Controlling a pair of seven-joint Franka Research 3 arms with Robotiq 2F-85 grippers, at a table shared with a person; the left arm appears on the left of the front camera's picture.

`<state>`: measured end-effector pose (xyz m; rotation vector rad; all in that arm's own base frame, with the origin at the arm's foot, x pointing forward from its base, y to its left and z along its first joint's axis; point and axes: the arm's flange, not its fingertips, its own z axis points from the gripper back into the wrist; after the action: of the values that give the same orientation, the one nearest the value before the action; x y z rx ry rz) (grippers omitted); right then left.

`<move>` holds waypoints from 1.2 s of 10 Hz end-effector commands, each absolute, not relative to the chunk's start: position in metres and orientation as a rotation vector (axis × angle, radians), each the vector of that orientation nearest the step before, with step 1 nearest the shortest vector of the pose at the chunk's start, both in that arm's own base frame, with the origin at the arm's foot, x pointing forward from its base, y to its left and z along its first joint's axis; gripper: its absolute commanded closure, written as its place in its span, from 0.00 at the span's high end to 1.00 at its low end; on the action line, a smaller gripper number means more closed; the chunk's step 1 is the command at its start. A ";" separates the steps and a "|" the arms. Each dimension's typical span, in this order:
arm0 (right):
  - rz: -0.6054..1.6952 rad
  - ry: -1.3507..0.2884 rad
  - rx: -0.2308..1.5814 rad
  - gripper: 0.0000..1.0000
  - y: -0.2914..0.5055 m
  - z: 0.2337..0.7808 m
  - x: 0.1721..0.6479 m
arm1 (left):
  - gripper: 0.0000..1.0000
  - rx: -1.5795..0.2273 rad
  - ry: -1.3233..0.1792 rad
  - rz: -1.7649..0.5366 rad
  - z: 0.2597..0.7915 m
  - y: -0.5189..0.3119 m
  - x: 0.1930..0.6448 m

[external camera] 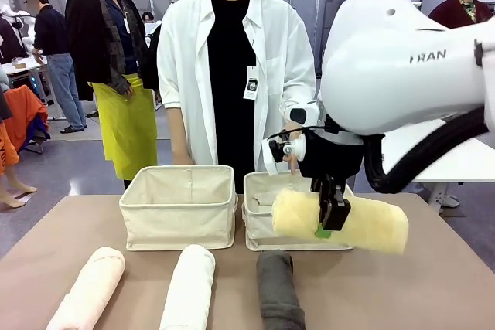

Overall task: Divide the towels into two baskets.
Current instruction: Pick up one hotel-folded towel and place it in the Fabric basket indicated by the person.

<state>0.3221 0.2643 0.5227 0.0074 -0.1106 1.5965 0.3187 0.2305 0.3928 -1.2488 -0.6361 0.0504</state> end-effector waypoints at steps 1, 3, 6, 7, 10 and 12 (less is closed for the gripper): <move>1.492 -0.098 0.039 0.21 0.263 0.526 0.325 | 1.00 -1.259 -0.640 0.045 0.394 0.232 0.315; 1.492 -0.098 0.039 0.21 0.263 0.526 0.325 | 1.00 -1.259 -0.640 0.045 0.394 0.232 0.315; 1.526 -0.102 0.020 0.39 0.258 0.521 0.327 | 1.00 -1.259 -0.640 0.045 0.394 0.232 0.315; 1.568 -0.142 -0.053 0.39 0.267 0.534 0.351 | 1.00 -1.259 -0.640 0.045 0.394 0.232 0.315; 1.672 -0.113 -0.095 0.39 0.280 0.542 0.426 | 1.00 -1.259 -0.640 0.045 0.394 0.232 0.315; 1.721 -0.109 -0.094 0.39 0.288 0.523 0.478 | 1.00 -1.259 -0.640 0.045 0.394 0.232 0.315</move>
<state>0.4572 0.2792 0.5232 -0.0852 -0.1076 1.6755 0.3187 0.2304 0.3927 -1.2491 -0.6357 0.0504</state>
